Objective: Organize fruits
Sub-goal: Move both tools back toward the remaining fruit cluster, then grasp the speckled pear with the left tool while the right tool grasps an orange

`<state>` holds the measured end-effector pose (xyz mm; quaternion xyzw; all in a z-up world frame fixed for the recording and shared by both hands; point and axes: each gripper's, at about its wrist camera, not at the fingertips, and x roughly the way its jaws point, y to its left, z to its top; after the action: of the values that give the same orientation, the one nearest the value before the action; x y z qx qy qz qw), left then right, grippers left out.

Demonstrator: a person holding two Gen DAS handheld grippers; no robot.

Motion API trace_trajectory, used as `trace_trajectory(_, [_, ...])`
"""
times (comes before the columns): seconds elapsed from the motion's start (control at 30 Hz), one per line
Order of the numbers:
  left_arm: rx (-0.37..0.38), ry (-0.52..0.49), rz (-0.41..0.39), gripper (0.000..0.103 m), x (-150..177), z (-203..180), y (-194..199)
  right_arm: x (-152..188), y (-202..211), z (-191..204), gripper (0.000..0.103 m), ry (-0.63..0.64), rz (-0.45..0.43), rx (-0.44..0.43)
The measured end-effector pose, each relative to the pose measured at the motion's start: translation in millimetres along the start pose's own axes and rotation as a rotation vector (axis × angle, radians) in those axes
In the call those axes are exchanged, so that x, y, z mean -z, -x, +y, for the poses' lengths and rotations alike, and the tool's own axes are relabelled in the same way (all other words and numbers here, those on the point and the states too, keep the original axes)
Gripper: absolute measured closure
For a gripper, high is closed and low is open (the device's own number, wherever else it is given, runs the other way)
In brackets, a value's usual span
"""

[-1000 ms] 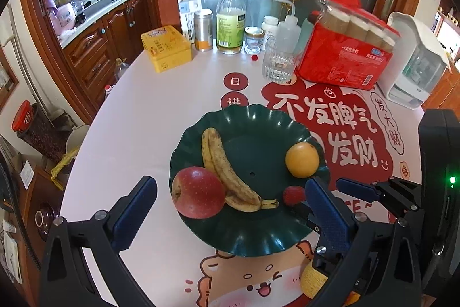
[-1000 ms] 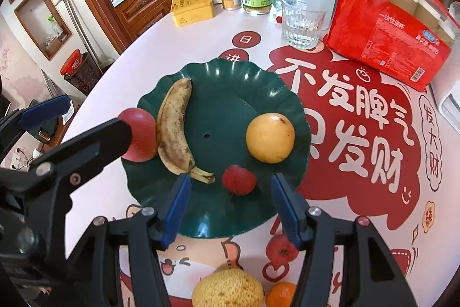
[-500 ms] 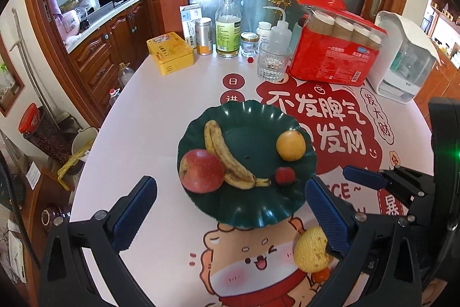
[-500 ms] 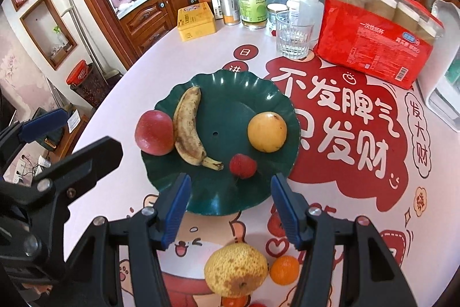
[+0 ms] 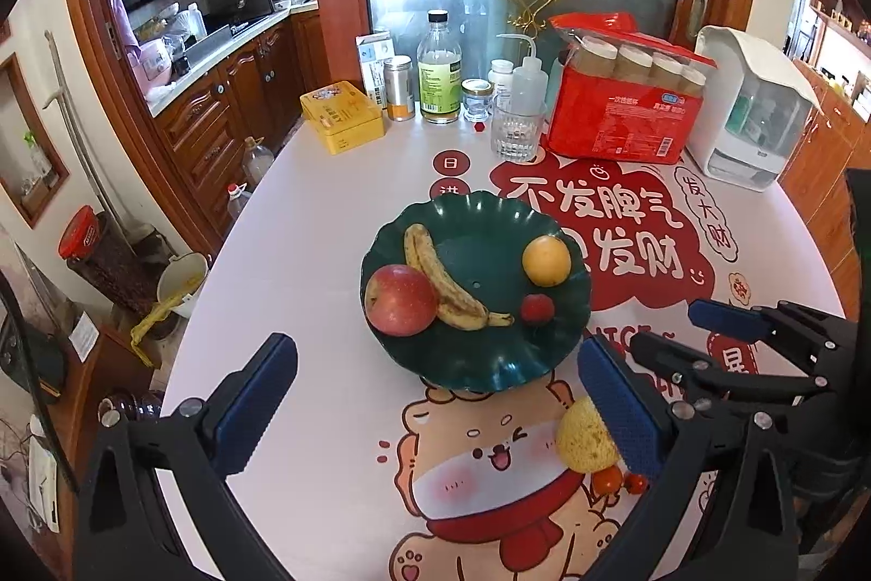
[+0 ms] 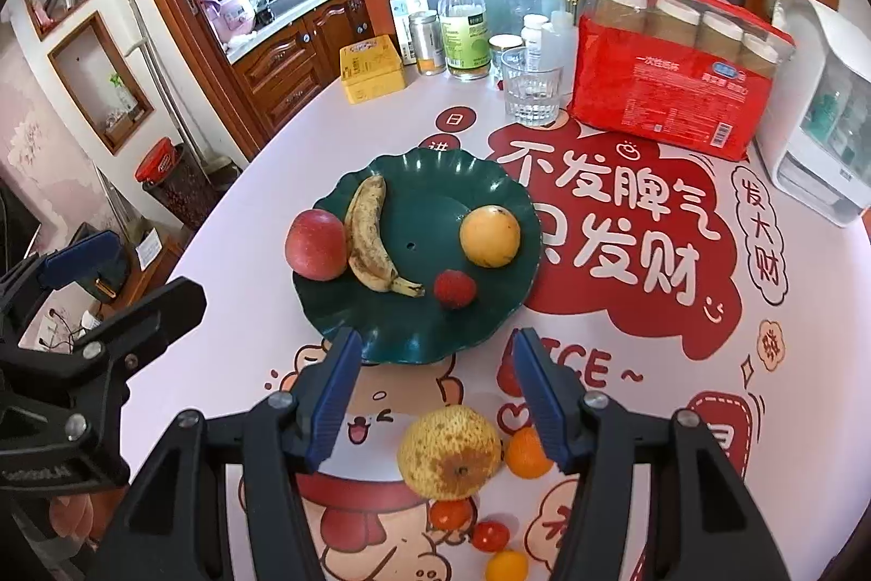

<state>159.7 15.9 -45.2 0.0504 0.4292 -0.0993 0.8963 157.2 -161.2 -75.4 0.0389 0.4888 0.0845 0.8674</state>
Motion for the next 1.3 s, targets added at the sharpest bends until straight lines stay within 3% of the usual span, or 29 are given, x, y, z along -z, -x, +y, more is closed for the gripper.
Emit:
trace_trajectory(0.33, [0.021, -0.004, 0.039, 0.003, 17.3, -5.4, 8.6, 15.0, 24.7, -8.4, 0.045, -0.028, -0.029, 0.002])
trace_trajectory(0.5, [0.03, 0.0, 0.074, 0.008, 29.7, -10.4, 5.2, 26.7, 31.4, -14.5, 0.045, -0.038, -0.028, 0.018])
trace_trajectory(0.93, [0.093, 0.012, 0.127, 0.008, 61.1, -24.3, -9.7, 53.6, 45.4, -31.9, 0.045, -0.017, -0.025, 0.081])
trace_trajectory(1.3, [0.194, -0.031, 0.187, 0.008, 84.5, -53.0, -41.2, 105.5, -1.5, -52.0, 0.045, 0.018, 0.137, 0.076])
